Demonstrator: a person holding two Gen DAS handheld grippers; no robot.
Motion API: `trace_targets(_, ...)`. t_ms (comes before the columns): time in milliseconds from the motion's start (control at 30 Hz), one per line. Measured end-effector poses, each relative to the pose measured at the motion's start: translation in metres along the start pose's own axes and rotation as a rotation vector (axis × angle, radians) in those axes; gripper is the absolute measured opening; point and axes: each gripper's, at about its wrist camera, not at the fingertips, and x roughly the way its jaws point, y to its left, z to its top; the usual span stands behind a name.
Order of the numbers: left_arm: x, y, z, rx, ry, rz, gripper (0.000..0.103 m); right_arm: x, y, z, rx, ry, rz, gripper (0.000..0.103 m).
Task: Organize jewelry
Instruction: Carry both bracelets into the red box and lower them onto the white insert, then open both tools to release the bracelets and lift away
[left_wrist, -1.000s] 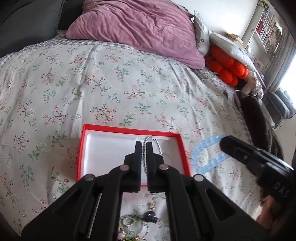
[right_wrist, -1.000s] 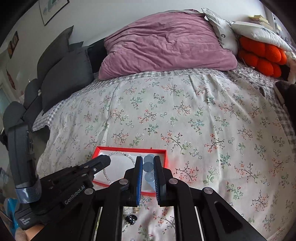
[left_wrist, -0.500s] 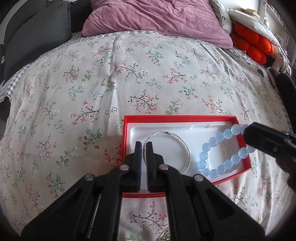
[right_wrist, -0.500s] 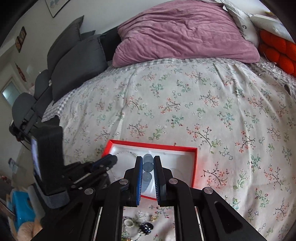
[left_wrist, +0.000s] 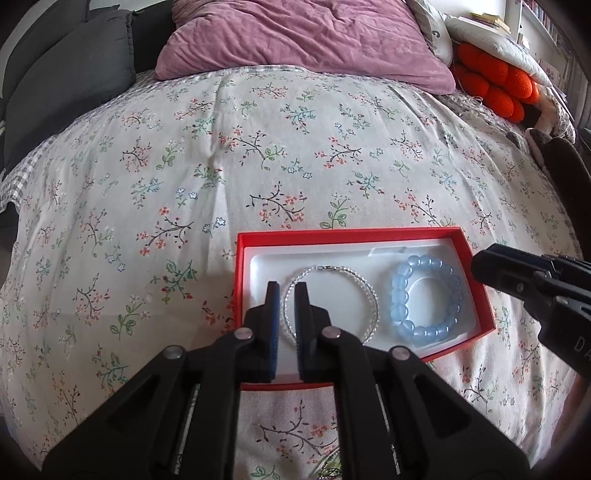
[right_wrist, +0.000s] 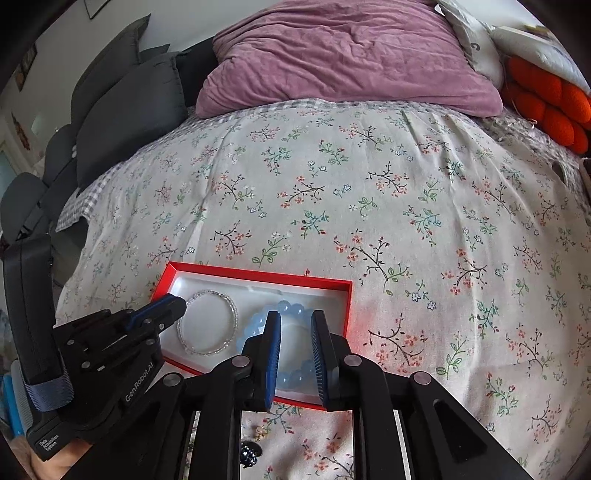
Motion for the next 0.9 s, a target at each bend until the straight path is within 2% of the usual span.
trace_targets(33,-0.002,-0.001,0.0,0.005,-0.005,0.005,0.023,-0.002,0.0,0.0,-0.001,0.0,-0.004,0.022)
trace_targets(67,-0.004,-0.001,0.0,0.012,-0.013,0.013,0.027,-0.005,0.0,0.0,-0.003,-0.004,-0.007,0.024)
trace_targets(100,-0.007,-0.002,0.0,0.018,-0.019,0.021,0.032,-0.007,-0.001,-0.001,-0.005,-0.006,-0.007,0.031)
trace_targets(200,-0.014,-0.002,-0.001,0.029,-0.026,0.028,0.036,-0.017,-0.001,-0.003,-0.009,-0.017,-0.008,0.053)
trace_targets(267,-0.019,-0.001,-0.003,0.035,-0.027,0.039,0.042,-0.025,0.001,-0.006,-0.029,-0.034,-0.015,0.054)
trace_targets(333,-0.026,-0.001,-0.005,0.04,-0.036,0.048,0.055,-0.032,0.004,-0.008,-0.053,-0.037,-0.026,0.054)
trace_targets(467,-0.038,-0.001,-0.012,0.054,-0.041,0.059,0.07,-0.041,0.005,-0.014,-0.074,-0.034,-0.046,0.056)
trace_targets(533,-0.041,-0.001,-0.018,0.07,-0.032,0.06,0.076,-0.044,0.004,-0.019,-0.078,-0.025,-0.049,0.062)
trace_targets(667,-0.043,0.004,-0.029,0.084,0.013,0.074,0.082,-0.049,0.004,-0.028,-0.103,-0.013,-0.067,0.066)
trace_targets(800,-0.042,0.011,-0.041,0.058,0.075,0.045,0.084,-0.054,0.002,-0.04,-0.114,-0.008,-0.087,0.074)
trace_targets(900,-0.041,0.015,-0.051,0.04,0.121,0.031,0.085,-0.054,-0.003,-0.048,-0.1,0.01,-0.089,0.076)
